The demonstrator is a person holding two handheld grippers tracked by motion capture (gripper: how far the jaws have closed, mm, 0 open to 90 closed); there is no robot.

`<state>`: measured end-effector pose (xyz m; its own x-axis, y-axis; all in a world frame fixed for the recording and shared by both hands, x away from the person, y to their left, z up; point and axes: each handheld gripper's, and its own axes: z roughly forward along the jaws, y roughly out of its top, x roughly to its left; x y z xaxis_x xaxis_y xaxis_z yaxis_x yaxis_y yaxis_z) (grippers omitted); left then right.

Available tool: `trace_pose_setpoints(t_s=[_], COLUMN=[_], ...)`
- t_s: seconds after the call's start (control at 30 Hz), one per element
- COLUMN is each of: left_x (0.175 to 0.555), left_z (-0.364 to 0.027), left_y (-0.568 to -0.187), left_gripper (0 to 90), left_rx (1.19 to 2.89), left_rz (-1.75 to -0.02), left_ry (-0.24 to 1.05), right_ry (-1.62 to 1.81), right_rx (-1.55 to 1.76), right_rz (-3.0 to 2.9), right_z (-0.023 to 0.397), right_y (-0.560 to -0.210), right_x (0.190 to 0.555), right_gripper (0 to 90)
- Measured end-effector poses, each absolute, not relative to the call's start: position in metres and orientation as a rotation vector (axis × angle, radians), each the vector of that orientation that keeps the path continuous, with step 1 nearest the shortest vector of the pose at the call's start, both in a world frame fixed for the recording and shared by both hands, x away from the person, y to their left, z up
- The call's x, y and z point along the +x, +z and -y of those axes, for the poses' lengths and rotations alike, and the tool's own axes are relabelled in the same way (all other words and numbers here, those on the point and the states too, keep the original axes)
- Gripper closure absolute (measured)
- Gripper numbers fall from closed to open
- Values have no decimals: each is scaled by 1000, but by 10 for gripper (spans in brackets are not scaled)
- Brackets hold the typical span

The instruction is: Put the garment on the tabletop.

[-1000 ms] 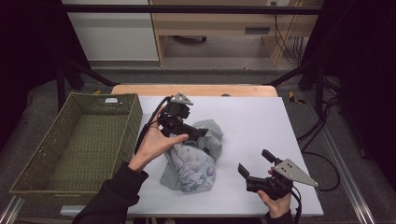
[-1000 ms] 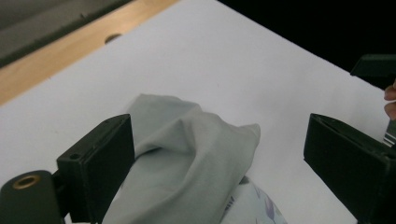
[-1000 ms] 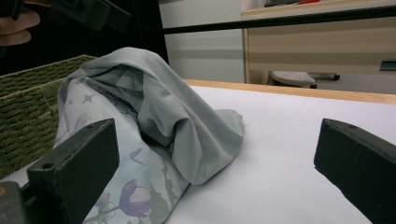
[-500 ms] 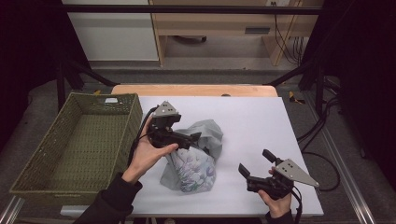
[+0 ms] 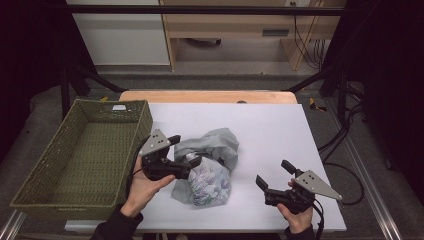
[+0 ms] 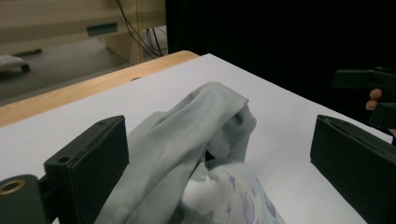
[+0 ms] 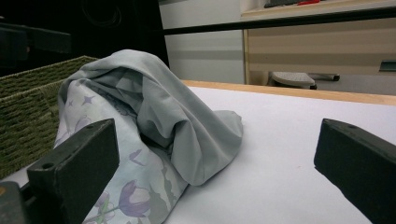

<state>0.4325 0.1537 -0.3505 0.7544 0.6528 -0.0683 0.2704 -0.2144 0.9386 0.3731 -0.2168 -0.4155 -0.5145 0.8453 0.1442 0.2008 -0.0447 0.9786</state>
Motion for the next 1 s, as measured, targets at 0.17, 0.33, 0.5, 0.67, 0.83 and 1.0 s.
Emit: trace_pose_setpoints(t_s=[0.17, 0.33, 0.5, 0.67, 0.83, 1.0], left_x=[416, 403, 390, 388, 385, 384], left_z=[-168, -186, -203, -213, -222, -229], left_y=[-363, -371, -378, -383, -384, -386], left_gripper=[37, 33, 32, 24, 26, 27], left_rx=[1780, 1742, 1715, 1698, 1684, 1674], left_rz=[-729, -770, -792, -830, -842, -859], left_ry=[426, 436, 469, 464, 470, 488], right_ry=[1600, 1604, 1602, 1601, 1599, 1604], right_rx=[1111, 1111, 1107, 1115, 1106, 1122], right_rz=[-1713, -1721, -1719, -1724, -1729, -1726], right_z=[217, 217, 217, 217, 218, 219], right_y=[-415, -415, -416, -417, -417, -418], right_x=[373, 373, 373, 373, 372, 372], right_gripper=[3, 3, 3, 3, 3, 3])
